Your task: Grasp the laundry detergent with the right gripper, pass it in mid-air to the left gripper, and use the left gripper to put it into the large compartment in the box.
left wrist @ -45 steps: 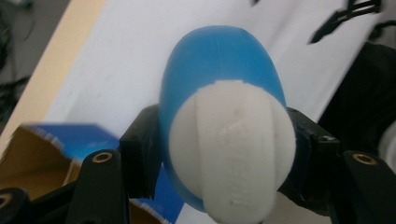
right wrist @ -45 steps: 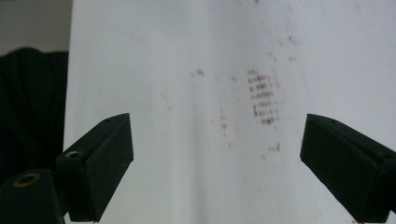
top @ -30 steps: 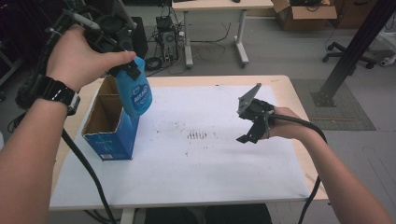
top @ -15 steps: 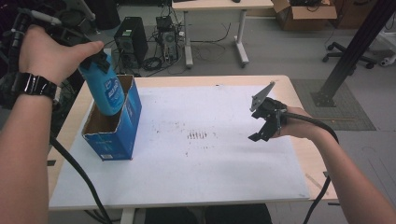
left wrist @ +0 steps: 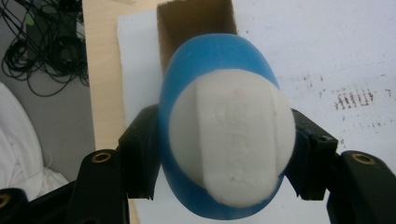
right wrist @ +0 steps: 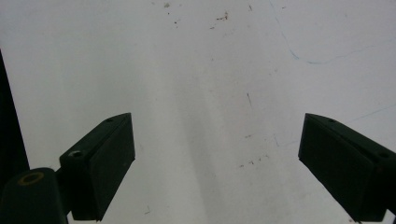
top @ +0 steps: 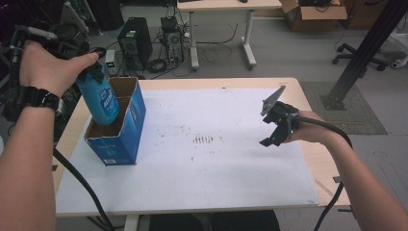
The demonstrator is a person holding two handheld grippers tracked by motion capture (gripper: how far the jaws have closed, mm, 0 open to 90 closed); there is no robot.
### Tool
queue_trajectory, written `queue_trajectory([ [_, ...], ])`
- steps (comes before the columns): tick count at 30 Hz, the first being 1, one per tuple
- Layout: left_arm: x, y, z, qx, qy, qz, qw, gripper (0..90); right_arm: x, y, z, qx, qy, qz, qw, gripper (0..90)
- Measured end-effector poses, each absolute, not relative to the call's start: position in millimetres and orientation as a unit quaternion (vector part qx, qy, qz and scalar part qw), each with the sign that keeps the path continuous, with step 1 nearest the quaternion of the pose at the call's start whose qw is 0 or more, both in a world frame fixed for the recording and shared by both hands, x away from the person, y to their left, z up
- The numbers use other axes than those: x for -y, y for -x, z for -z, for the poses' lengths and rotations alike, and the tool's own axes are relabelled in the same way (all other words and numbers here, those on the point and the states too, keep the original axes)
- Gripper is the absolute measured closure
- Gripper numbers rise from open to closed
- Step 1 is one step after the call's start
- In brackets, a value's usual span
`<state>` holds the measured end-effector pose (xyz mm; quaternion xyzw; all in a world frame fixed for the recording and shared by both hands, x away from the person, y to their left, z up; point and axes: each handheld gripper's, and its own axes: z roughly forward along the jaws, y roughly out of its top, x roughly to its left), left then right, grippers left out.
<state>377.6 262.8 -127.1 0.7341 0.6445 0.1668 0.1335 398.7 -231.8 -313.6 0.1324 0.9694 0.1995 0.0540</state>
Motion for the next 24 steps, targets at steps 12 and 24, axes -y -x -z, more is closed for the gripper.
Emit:
queue_trajectory([
  [12, -268, -386, 174, -0.649, -0.736, -0.147, 0.125, 38.1, 230, -398, 316, -0.97, -0.131, -0.197, 0.054, 10.5],
  [24, -269, -394, 218, -0.652, -0.738, -0.133, 0.112, 38.0, 232, -397, 320, -0.971, -0.134, -0.193, 0.052, 10.5],
])
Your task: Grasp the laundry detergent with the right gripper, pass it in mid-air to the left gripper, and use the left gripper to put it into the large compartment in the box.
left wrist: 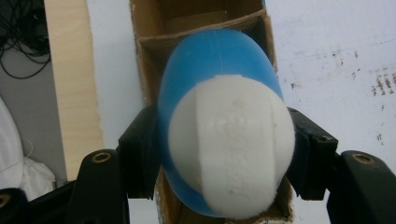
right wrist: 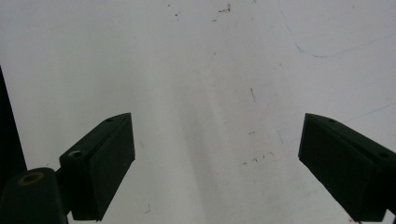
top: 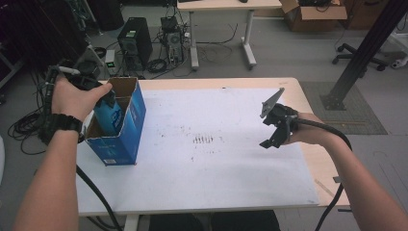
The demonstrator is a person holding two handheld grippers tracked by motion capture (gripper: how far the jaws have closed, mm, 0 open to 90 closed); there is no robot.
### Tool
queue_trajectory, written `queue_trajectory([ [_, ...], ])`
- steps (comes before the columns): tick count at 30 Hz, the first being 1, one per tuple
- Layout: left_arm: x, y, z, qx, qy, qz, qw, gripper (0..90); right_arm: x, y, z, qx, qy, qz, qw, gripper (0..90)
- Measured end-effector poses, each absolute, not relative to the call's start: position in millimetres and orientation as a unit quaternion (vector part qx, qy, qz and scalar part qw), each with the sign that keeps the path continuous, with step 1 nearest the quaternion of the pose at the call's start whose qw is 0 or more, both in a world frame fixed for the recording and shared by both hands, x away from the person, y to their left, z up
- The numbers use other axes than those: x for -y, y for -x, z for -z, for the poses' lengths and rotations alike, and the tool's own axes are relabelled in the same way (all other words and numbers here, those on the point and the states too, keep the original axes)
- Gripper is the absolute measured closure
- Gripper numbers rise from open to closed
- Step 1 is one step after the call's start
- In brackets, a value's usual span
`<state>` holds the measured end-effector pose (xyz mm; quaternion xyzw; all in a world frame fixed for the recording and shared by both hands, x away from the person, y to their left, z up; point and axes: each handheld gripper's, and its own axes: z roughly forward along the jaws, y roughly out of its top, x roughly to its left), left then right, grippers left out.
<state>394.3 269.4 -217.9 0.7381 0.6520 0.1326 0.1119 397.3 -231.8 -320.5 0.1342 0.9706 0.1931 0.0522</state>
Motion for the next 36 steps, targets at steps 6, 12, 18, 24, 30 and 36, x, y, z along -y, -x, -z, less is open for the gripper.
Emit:
queue_trajectory([
  [6, -270, -397, 238, -0.653, -0.739, -0.124, 0.111, 38.0, 231, -397, 323, -0.971, -0.133, -0.19, 0.051, 10.5],
  [12, -271, -398, 254, -0.654, -0.74, -0.118, 0.105, 38.0, 230, -397, 326, -0.972, -0.132, -0.188, 0.05, 10.5],
  [18, -272, -399, 266, -0.653, -0.741, -0.114, 0.102, 38.0, 230, -398, 329, -0.972, -0.132, -0.187, 0.05, 10.5],
  [24, -272, -399, 273, -0.653, -0.742, -0.115, 0.098, 38.0, 232, -398, 328, -0.972, -0.133, -0.187, 0.051, 10.5],
  [30, -273, -399, 278, -0.653, -0.742, -0.115, 0.1, 37.9, 232, -398, 329, -0.972, -0.133, -0.186, 0.049, 10.5],
  [36, -274, -398, 278, -0.654, -0.741, -0.114, 0.102, 37.9, 231, -398, 332, -0.973, -0.13, -0.186, 0.047, 10.5],
])
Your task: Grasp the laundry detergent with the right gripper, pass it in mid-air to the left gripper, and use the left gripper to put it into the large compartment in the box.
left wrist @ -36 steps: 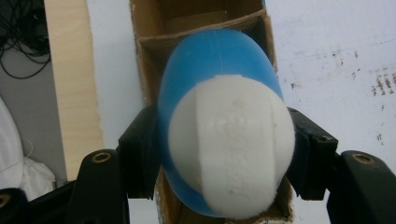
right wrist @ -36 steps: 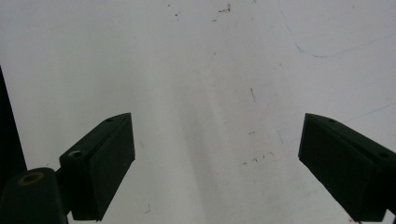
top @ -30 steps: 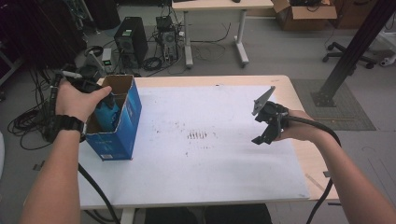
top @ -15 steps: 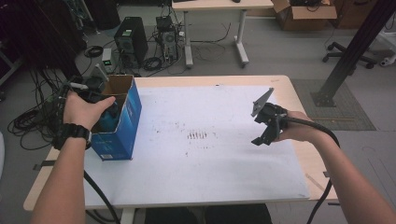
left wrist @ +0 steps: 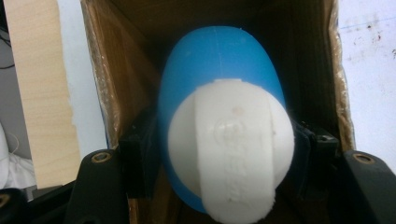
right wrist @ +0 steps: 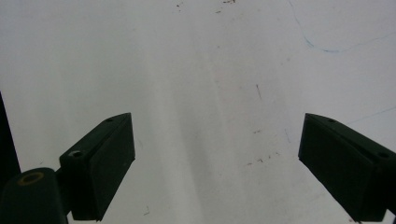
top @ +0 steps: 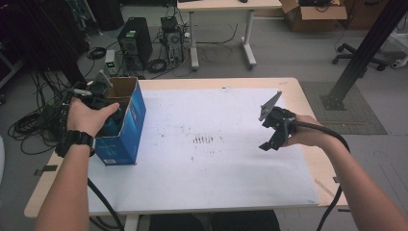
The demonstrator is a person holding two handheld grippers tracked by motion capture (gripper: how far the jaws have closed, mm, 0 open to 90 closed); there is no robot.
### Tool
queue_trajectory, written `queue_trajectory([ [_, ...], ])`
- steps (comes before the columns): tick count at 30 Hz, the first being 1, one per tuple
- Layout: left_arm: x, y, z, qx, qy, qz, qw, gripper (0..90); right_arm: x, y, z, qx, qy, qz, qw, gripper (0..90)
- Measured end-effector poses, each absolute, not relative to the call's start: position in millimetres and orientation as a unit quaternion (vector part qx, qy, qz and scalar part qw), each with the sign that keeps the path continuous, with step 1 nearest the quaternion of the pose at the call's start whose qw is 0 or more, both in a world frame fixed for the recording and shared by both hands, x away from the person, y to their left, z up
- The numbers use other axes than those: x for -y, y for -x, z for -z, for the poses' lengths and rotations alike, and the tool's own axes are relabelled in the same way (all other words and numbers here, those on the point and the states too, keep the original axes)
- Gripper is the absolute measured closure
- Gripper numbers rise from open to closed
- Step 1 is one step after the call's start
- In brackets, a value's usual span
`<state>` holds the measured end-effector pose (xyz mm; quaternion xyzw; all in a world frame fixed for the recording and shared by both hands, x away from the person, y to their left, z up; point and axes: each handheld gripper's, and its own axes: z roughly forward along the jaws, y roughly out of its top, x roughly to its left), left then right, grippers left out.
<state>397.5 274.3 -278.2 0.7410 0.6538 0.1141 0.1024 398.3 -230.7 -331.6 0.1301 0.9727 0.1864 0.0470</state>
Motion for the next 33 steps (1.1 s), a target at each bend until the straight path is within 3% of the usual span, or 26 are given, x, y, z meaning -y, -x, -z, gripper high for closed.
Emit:
queue_trajectory([
  [23, -272, -393, 275, -0.652, -0.744, -0.119, 0.089, 35.3, 233, -395, 333, -0.973, -0.132, -0.186, 0.045, 10.5],
  [33, -270, -387, 255, -0.643, -0.749, -0.129, 0.091, 31.3, 233, -394, 330, -0.973, -0.129, -0.185, 0.044, 10.5],
])
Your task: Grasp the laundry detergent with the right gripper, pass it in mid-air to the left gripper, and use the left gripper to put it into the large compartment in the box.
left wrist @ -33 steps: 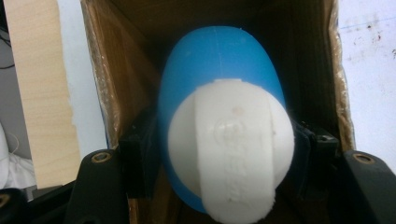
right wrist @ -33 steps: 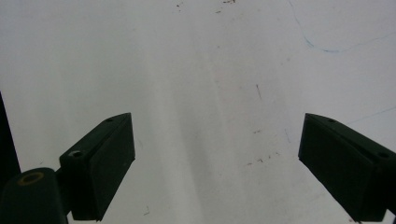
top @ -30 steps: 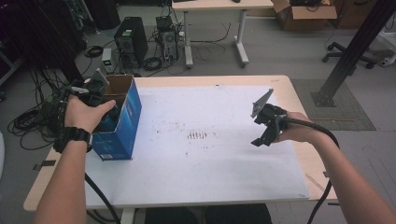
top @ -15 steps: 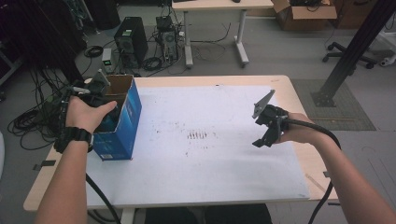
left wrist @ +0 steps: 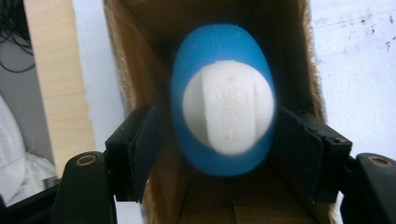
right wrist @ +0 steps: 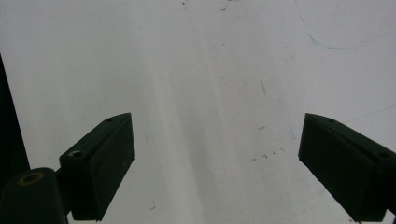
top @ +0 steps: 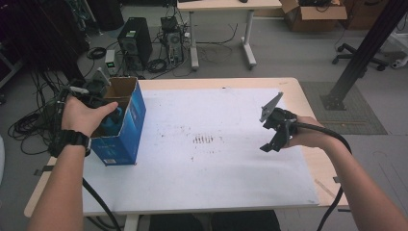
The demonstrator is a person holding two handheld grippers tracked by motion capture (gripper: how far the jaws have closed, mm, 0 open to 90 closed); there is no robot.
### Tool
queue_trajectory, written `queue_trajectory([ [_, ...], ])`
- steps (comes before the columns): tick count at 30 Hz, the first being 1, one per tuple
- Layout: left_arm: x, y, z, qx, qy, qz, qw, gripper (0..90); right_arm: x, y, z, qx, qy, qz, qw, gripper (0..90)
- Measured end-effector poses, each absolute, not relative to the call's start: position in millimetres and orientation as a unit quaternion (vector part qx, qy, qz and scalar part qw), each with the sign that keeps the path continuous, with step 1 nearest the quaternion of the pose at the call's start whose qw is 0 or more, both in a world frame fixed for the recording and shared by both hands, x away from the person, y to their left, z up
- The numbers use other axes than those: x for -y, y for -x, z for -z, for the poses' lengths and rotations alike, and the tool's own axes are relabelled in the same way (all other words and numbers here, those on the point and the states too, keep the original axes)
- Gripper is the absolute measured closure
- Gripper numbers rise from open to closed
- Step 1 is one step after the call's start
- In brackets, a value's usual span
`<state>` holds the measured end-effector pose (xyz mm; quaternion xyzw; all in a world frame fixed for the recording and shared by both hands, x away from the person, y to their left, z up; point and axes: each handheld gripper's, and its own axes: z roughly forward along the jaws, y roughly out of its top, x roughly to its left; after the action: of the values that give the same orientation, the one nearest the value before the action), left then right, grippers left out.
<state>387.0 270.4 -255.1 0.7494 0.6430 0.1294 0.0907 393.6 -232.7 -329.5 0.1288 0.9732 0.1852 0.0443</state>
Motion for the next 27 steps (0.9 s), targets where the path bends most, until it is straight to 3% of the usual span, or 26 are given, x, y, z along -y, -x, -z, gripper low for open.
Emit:
queue_trajectory([
  [7, -257, -382, 230, -0.62, -0.766, -0.145, 0.091, 27.8, 234, -390, 322, -0.973, -0.131, -0.186, 0.048, 10.5],
  [15, -214, -378, 209, -0.562, -0.807, -0.148, 0.102, 22.8, 234, -392, 318, -0.973, -0.13, -0.185, 0.046, 10.5],
  [27, -149, -379, 219, -0.475, -0.862, -0.131, 0.118, 13.3, 230, -395, 313, -0.974, -0.124, -0.183, 0.047, 10.5],
])
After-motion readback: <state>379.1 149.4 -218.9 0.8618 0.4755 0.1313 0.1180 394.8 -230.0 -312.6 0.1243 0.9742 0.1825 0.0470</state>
